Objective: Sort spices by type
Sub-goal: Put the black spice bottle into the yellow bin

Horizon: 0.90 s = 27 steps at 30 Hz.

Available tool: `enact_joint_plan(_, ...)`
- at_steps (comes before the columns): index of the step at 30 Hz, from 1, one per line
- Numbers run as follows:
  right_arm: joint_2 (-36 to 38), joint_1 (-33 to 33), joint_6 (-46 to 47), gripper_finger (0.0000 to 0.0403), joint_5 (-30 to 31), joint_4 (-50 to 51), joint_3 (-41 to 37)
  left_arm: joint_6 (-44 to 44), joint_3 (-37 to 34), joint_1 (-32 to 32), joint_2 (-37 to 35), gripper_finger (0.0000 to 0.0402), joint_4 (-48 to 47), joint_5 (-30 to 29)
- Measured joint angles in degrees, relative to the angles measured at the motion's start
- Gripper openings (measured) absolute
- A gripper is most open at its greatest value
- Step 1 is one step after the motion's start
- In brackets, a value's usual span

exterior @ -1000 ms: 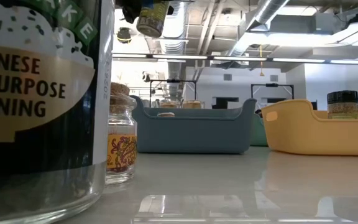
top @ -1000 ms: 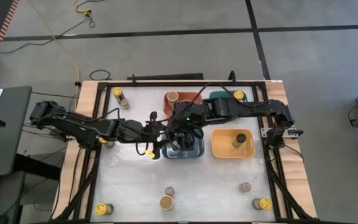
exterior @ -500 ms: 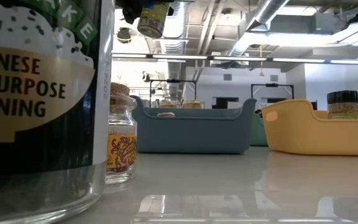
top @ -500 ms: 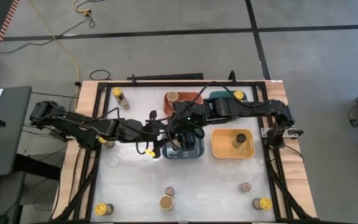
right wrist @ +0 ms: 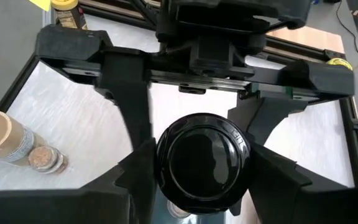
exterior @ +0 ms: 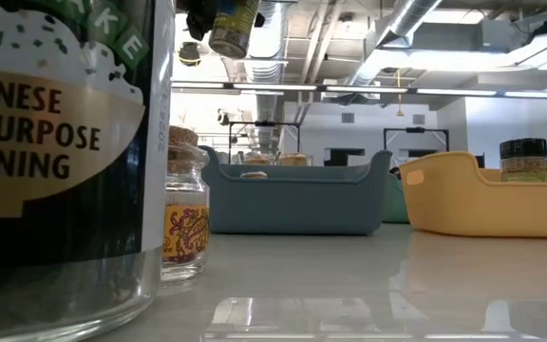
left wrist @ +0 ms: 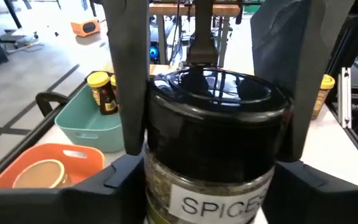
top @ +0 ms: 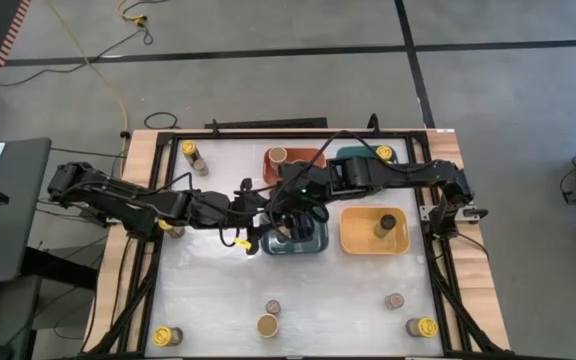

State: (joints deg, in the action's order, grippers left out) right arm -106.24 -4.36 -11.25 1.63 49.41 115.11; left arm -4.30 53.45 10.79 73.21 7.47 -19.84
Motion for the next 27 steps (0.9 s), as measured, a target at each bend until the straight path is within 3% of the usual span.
enact_joint_plan(5, 0.4, 0.3, 3.3, 0.0226, 1.0, 2.1, 0.0, -1.4, 0.0, 0.0, 0.0, 0.0277, -0.2, -0.3)
enact_joint_plan(15, 5.2, -0.4, 16.8, 0.0228, 3.5, 15.6, -1.3, -2.8, 0.0, 0.0, -4.0, 0.0283, -0.7, -0.6)
enact_joint_plan(19, 11.0, -2.6, 23.4, 0.0228, 7.7, 17.2, -8.9, -2.8, 0.0, 0.0, -6.2, 0.0281, -1.2, -0.7)
enact_joint_plan(27, 27.5, -9.5, 44.4, 0.0228, 17.7, 14.1, -32.1, -5.6, 0.0, 0.0, -10.1, 0.0281, -7.0, -1.4)
